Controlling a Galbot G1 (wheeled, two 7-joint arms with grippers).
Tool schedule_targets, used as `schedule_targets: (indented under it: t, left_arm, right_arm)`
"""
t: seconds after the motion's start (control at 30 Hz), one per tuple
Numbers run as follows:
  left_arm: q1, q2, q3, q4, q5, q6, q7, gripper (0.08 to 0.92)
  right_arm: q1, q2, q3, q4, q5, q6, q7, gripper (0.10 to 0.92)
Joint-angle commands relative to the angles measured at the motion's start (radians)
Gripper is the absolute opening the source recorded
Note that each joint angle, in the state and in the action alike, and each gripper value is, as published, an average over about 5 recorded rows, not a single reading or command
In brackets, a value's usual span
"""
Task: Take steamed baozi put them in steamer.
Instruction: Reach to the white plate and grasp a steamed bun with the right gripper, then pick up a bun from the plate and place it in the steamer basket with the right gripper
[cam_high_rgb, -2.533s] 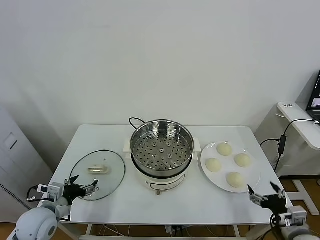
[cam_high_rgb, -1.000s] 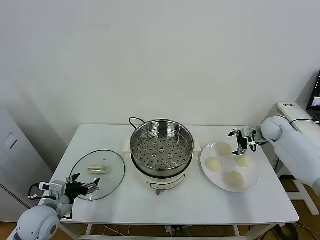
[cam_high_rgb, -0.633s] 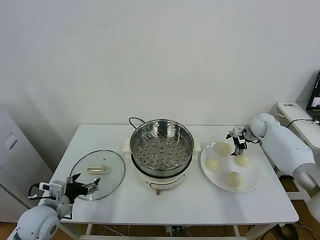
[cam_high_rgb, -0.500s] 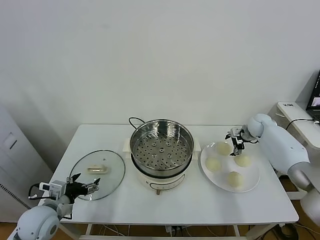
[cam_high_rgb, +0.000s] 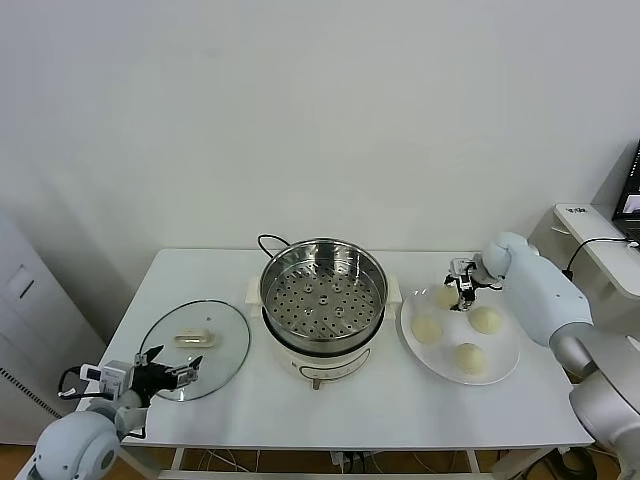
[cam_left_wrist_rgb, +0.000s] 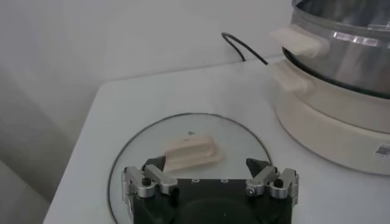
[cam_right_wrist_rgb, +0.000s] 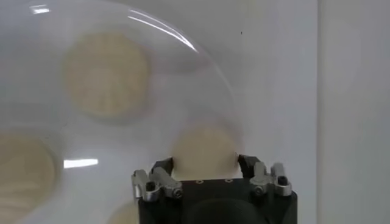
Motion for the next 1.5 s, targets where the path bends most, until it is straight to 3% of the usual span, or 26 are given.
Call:
schedule_targets:
  t: [0.03,0.17,0.4,0.53,0.73,1.0,1.5]
  left_arm:
    - [0.000,0.001,-0.001,-0.002,-0.001,0.001,0.000,0.823]
    - [0.002,0.000,-0.003,-0.006,-0.002,0.003,-0.001,0.823]
    - [0.009,-0.001,-0.009,-0.015,-0.003,0.011,-0.005,0.823]
    - [0.017,0.001,-0.012,-0.018,-0.003,0.012,-0.005,0.823]
    - [0.021,0.003,-0.009,-0.025,-0.002,0.011,-0.006,0.823]
    - [0.019,0.012,0.002,-0.029,-0.001,0.009,-0.006,0.823]
    - [0.020,0.019,0.001,-0.029,-0.001,0.010,-0.007,0.823]
  right_arm:
    - [-0.002,0.017,0.021,-0.015,-0.016,0.003,-0.003,0.525]
    - [0.017,-0.012,-0.026,0.038,0.037,-0.002,-0.013,0.472]
    - [0.213,-0.130,-0.278,0.282,0.272,-0.006,-0.077,0.467]
    - [0.368,-0.125,-0.367,0.336,0.366,0.123,-0.120,0.473]
    - [0.485,-0.038,-0.411,0.361,0.388,0.357,-0.163,0.476]
    - [0.505,0.089,-0.427,0.423,0.300,0.682,-0.173,0.484]
    - [0.337,0.215,-0.367,0.485,-0.060,0.706,-0.160,0.484]
